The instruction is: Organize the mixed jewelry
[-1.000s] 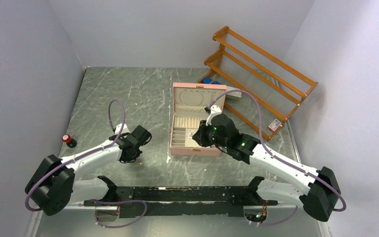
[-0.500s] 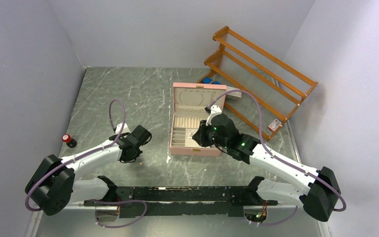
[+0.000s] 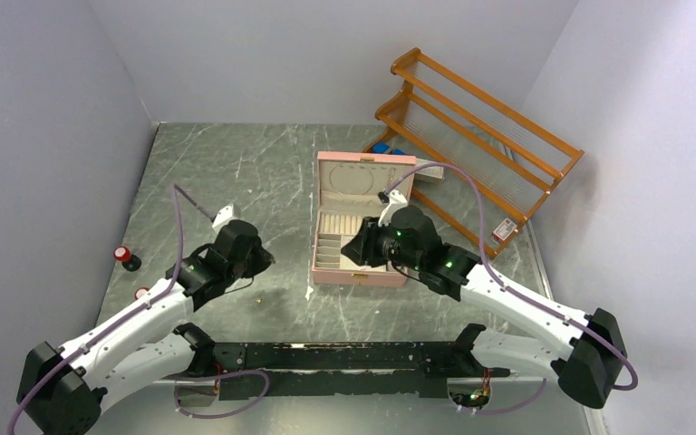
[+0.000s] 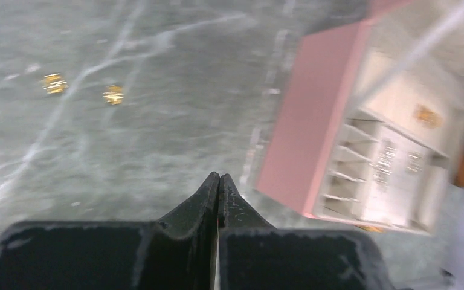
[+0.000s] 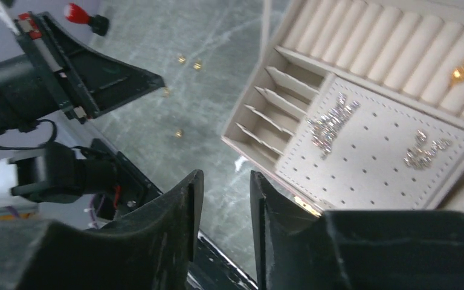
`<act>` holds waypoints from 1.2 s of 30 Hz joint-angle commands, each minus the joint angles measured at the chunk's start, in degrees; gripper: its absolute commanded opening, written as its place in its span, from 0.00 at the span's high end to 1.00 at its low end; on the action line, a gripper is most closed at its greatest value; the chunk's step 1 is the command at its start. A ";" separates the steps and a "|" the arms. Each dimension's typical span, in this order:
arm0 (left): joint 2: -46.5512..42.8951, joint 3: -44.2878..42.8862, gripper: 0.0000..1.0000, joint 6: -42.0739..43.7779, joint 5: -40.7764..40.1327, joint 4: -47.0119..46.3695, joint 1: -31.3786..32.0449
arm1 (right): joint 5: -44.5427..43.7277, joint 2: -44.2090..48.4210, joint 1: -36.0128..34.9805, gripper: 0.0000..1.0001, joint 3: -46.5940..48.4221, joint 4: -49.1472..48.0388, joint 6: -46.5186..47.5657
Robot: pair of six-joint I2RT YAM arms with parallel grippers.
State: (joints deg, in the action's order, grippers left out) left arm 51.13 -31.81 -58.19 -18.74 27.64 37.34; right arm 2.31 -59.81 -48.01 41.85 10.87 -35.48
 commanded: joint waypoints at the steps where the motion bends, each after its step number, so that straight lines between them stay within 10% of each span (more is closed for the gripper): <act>1: -1.62 -3.69 0.95 2.64 12.25 -12.10 0.10 | 4.15 2.25 0.25 0.56 2.47 -7.54 -5.35; 13: 1.17 -7.01 0.95 -7.29 36.40 -40.46 0.10 | 8.81 6.06 1.25 0.23 -3.69 -32.52 -25.17; 25: 3.09 -6.49 0.95 -16.24 41.85 -54.04 0.05 | 2.32 8.18 1.25 0.28 -5.50 -33.19 -37.16; 36: 3.30 -4.24 0.95 -18.80 41.70 -58.51 0.10 | 3.13 6.99 1.25 0.51 -4.77 -36.63 -40.26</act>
State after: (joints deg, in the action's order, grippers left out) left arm 54.39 -37.04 -75.75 21.47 -26.79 37.34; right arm 5.98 -52.77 -46.94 36.95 -21.67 -73.82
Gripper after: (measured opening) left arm 0.056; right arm 0.509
